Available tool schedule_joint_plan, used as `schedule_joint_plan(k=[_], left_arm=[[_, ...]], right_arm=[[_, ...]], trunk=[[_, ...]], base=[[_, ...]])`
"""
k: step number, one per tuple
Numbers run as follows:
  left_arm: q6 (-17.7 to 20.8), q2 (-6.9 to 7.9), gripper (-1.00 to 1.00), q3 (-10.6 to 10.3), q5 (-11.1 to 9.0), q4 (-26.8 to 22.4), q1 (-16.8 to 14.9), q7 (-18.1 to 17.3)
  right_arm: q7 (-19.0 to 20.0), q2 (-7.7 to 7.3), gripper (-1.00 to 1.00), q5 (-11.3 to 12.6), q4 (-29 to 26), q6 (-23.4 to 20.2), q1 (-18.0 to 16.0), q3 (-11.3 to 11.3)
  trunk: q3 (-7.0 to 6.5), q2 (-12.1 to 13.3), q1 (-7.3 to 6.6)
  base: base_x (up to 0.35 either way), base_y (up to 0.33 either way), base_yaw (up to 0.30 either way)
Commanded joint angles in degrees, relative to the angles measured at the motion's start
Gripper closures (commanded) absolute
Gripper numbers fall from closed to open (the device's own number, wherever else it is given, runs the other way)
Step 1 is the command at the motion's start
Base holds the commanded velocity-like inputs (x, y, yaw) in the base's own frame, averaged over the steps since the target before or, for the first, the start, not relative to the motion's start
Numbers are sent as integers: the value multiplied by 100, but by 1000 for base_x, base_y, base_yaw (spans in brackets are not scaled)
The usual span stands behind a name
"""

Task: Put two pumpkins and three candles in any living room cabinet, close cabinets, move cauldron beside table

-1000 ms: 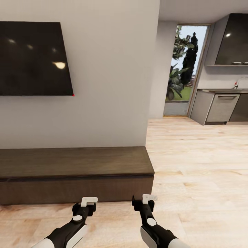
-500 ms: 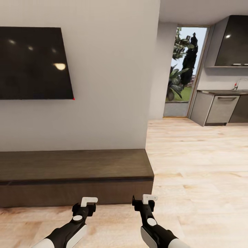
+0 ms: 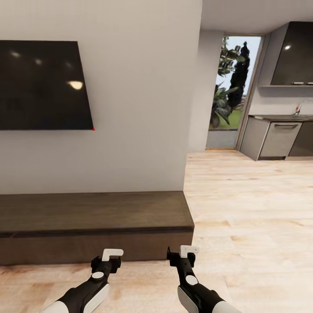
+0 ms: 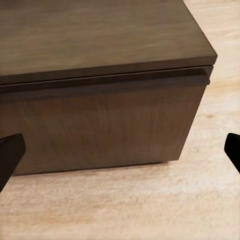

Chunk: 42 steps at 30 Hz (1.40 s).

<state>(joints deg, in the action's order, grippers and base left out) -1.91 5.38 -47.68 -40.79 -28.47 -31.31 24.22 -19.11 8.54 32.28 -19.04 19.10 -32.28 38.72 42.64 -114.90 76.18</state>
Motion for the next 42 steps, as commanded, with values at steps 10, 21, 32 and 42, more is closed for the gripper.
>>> schedule_joint_plan(k=[10, 21, 32, 42], left_arm=[[-20, 7, -100, -47, -60, -9, -6, 41], [-20, 7, -100, -48, -60, -9, -6, 44], [-20, 7, -100, -48, -60, -9, -6, 46], [-21, 7, -100, -48, -60, -9, -6, 45]], right_arm=[[-31, -2, -100, 50, 5, 32, -6, 53], [-31, -2, -100, 50, 6, 32, -6, 55], [-31, -2, -100, 44, 7, 32, -6, 57], [-31, -5, -100, 41, 14, 32, -6, 57]], trunk=[[-174, 400, -221], [-372, 841, -463], [-569, 1282, -704], [-749, 1683, -924]], base=[[0, 0, 0], [0, 0, 0], [0, 0, 0], [0, 0, 0]])
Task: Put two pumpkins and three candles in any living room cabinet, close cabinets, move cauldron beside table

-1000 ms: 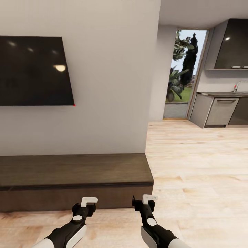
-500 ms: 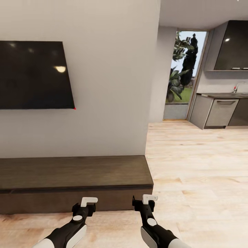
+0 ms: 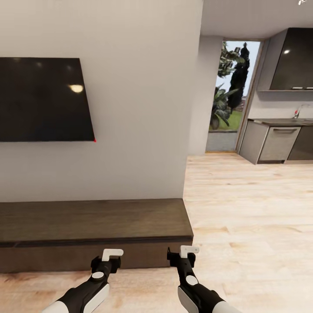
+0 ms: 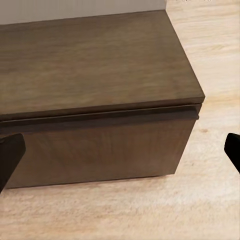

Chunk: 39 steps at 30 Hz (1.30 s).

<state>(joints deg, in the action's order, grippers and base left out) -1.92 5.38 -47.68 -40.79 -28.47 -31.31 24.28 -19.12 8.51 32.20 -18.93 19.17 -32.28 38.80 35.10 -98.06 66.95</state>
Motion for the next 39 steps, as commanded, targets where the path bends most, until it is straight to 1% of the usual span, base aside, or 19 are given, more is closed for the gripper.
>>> schedule_joint_plan(k=[1, 11, 14, 17, 19, 20, 22, 24, 25, 26, 27, 28, 30, 32, 35, 36, 38, 39], left_arm=[[-19, 7, -100, -48, -60, -9, -6, 40], [-27, 10, -100, -44, -58, -2, -6, 38], [-36, 13, -100, -24, -58, 117, -6, 27], [-61, 18, -100, -9, -67, 405, -6, -114], [-92, 37, -100, 1, -78, 697, -6, -350], [-122, 50, -100, 5, -84, 897, -6, -531], [-174, 60, -100, 11, -90, 1083, -6, -691], [-321, 72, -100, 21, -98, 1378, -6, -881], [-349, 80, -100, 23, -100, 1427, -5, -907], [-402, 146, -100, 25, -98, 1558, -1, -959], [-415, 183, -100, 24, -97, 1614, -1, -969], [-448, 260, -100, 20, -96, 1738, 0, -985], [-532, 345, -100, 17, -96, 1939, 18, -998], [-604, 378, -100, 16, -96, 2061, 83, -1004], [-705, 413, -100, 14, -96, 2198, 306, -1009], [-742, 422, -100, 14, -95, 2233, 430, -1010], [-799, 426, -100, 14, -94, 2255, 567, -1011], [-878, 430, -100, 15, -94, 2270, 710, -1012]], right_arm=[[-31, -4, -100, 50, 3, 24, -7, 48], [-33, -12, -100, 50, 5, 17, -7, 42], [-34, -38, -100, 50, 74, 17, -7, 43], [-33, -96, -100, 59, 409, 18, -7, 30], [-32, -181, -100, 58, 607, 22, -7, -35], [-32, -250, -100, 56, 695, 23, -7, -104], [-31, -330, -100, 54, 756, 21, -7, -171], [-36, -537, -100, 57, 836, 18, -7, -244], [-37, -591, -100, 57, 859, 18, -7, -256], [-43, -708, -100, 58, 959, 14, -5, -306], [-42, -733, -100, 58, 1007, 13, -3, -331], [-41, -770, -100, 58, 1128, 14, -1, -400], [-40, -803, -100, 58, 1346, 14, 0, -522], [-40, -813, -100, 56, 1482, 15, 1, -586], [-40, -827, -100, 52, 1710, 13, 27, -652], [-38, -832, -100, 53, 1815, 11, 71, -672], [-35, -836, -100, 55, 1898, 12, 129, -687], [-34, -838, -100, 54, 1956, 12, 197, -697]], trunk=[[-13, 38, -23], [-192, 439, -243], [-246, 560, -309], [-300, 680, -374], [-336, 760, -418], [-354, 800, -440], [-390, 881, -484], [-425, 961, -528], [-443, 1001, -550], [-461, 1041, -572], [-479, 1081, -594], [-497, 1121, -616], [-533, 1202, -660], [-569, 1282, -704], [-623, 1402, -770], [-641, 1442, -792], [-677, 1522, -836], [-695, 1562, -858]], base=[[0, 0, 0], [0, 0, 0], [0, 0, 0], [0, 0, 0], [0, 0, 0], [0, 0, 0], [0, 0, 0], [0, 0, 0], [0, 0, 0], [0, 0, 0], [0, 0, 0], [0, 0, 0], [0, 0, 0], [0, 0, 0], [0, 0, 0], [0, 0, 0], [0, 0, 0], [0, 0, 0]])
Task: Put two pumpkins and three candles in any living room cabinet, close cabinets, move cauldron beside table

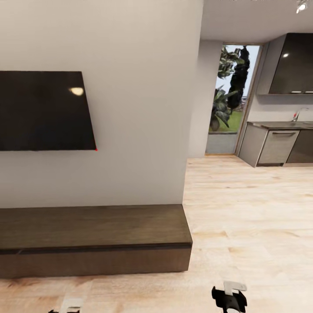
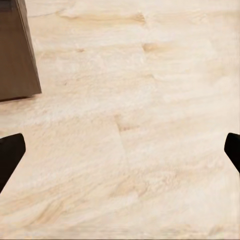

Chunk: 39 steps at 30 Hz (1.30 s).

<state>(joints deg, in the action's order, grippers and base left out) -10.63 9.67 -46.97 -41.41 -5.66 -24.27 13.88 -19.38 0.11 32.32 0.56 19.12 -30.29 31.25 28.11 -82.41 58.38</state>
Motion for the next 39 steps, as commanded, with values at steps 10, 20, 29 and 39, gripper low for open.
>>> schedule_joint_plan(k=[10, 20, 29, 39], left_arm=[[-566, 17, -100, -49, -34, 30, 956, 39], [-659, 17, -100, -45, -39, 85, 1384, 31], [-641, 2, -100, -54, -25, 173, 1901, -83], [-614, -46, -100, -49, -20, 213, 2059, -98]], right_arm=[[7, -42, -100, 32, 103, 21, 723, 59], [13, -12, -100, 37, 109, 26, 1323, 65], [3, 4, -100, 33, 149, 23, 1918, 67], [-4, 2, -100, 29, 167, 22, 2344, 58]], trunk=[[-140, 319, -177], [-301, 680, -374], [-463, 1041, -572], [-642, 1442, -792]], base=[[0, 0, 0], [0, 0, 0], [0, 0, 0], [0, 0, 0]])
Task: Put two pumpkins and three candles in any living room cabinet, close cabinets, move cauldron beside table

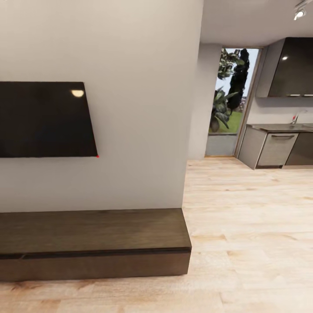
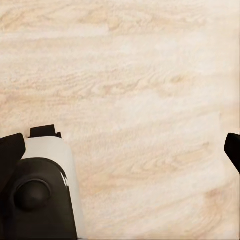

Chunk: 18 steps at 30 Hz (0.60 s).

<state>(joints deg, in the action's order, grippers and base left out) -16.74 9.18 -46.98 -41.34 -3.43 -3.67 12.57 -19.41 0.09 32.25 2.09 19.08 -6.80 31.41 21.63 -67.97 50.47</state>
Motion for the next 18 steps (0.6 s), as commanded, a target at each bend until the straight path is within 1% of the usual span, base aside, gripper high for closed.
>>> schedule_joint_plan(k=[1, 9, 12, 16, 18], left_arm=[[3, -6, -100, -49, -25, -10, 2, 34], [31, -15, -100, -37, -28, -9, 6, 42], [37, -24, -100, -39, -19, -9, 6, 39], [38, -28, -100, -39, -16, -9, 32, 36], [39, -49, -100, -44, -15, -12, 116, 35]], right_arm=[[-1, 8, -100, 36, 13, 25, 4, 41], [0, 26, -100, 34, 16, 11, 22, 45], [10, 118, -100, 35, 18, 3, 118, 49], [14, 184, -100, 35, 19, 0, 180, 49], [31, 201, -100, 36, 20, -1, 206, 49]], trunk=[[-12, 38, -23], [-156, 359, -198], [-210, 479, -264], [-281, 639, -352], [-317, 720, -396]], base=[[0, 0, 0], [0, 0, 0], [0, 0, 0], [0, 0, 0], [0, 0, 0]])
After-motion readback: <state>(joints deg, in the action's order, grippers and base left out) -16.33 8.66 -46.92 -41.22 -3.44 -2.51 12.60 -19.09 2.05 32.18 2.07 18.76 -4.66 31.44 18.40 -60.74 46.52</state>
